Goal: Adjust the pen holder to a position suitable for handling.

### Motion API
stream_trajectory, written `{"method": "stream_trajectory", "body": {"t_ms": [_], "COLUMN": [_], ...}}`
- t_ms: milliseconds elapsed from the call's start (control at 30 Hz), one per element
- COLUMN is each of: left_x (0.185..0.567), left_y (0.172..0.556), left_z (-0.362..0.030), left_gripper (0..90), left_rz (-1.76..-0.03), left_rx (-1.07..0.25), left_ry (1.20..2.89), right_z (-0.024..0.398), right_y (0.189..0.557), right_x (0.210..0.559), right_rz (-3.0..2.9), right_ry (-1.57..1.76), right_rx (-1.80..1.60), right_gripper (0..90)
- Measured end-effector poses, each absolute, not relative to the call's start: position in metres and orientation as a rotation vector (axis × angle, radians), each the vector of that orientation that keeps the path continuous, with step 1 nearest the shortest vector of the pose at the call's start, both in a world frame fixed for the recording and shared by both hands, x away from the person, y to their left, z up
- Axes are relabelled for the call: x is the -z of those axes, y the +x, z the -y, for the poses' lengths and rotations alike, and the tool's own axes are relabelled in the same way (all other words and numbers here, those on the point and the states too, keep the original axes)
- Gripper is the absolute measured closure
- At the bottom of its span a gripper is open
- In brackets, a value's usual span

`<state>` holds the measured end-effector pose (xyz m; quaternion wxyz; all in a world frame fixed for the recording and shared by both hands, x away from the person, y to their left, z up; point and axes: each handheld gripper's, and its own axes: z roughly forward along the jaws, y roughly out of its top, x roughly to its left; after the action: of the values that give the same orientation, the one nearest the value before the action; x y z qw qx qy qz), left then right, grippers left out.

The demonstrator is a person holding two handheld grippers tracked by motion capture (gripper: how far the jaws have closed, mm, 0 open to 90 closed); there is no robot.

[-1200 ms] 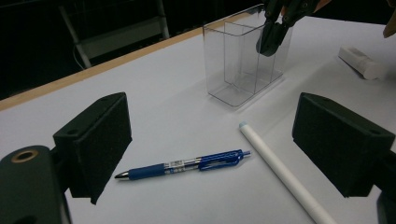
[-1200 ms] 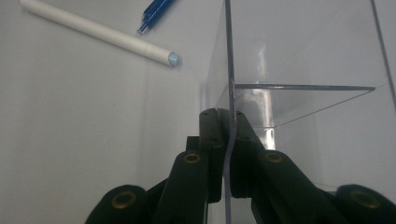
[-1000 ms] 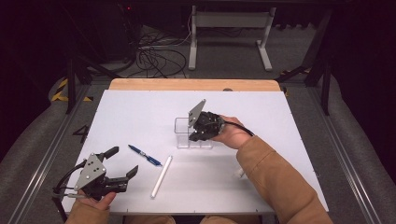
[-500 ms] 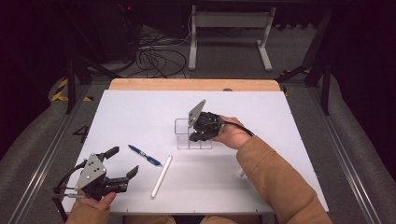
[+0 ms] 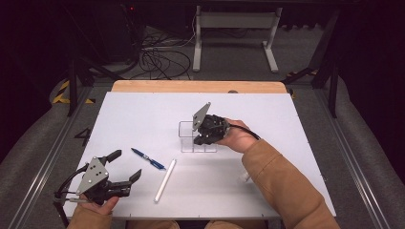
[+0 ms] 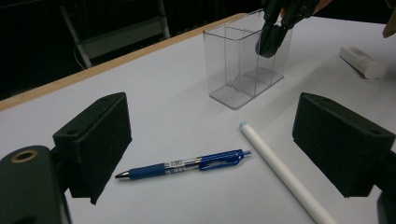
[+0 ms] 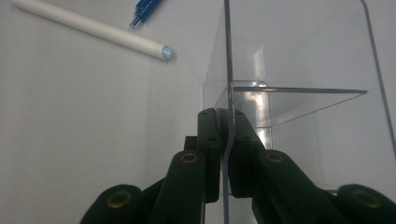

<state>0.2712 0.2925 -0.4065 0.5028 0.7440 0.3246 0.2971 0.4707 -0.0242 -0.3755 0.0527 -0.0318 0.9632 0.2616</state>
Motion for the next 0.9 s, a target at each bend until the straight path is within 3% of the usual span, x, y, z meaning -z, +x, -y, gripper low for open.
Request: {"method": "stream_trajectory", "body": {"t_ms": [167, 467, 900], "left_x": [0.406, 0.404, 0.401], "left_y": [0.271, 0.272, 0.276], "left_z": [-0.292, -0.294, -0.295], "left_gripper": [12.6, 12.5, 12.5], "left_rz": [-0.785, -0.793, -0.789], "left_rx": [-0.717, -0.714, -0.707], "left_ry": [1.797, 1.784, 1.771], "right_z": [0.029, 0.053, 0.067], "right_y": [0.47, 0.454, 0.426], "right_x": [0.37, 0.34, 0.326], "right_rz": [-2.895, -2.733, -2.573], "right_ry": [-0.069, 0.124, 0.394], "right_rx": [-0.86, -1.177, -1.504], "right_gripper": [73.7, 37.4, 17.0]}}
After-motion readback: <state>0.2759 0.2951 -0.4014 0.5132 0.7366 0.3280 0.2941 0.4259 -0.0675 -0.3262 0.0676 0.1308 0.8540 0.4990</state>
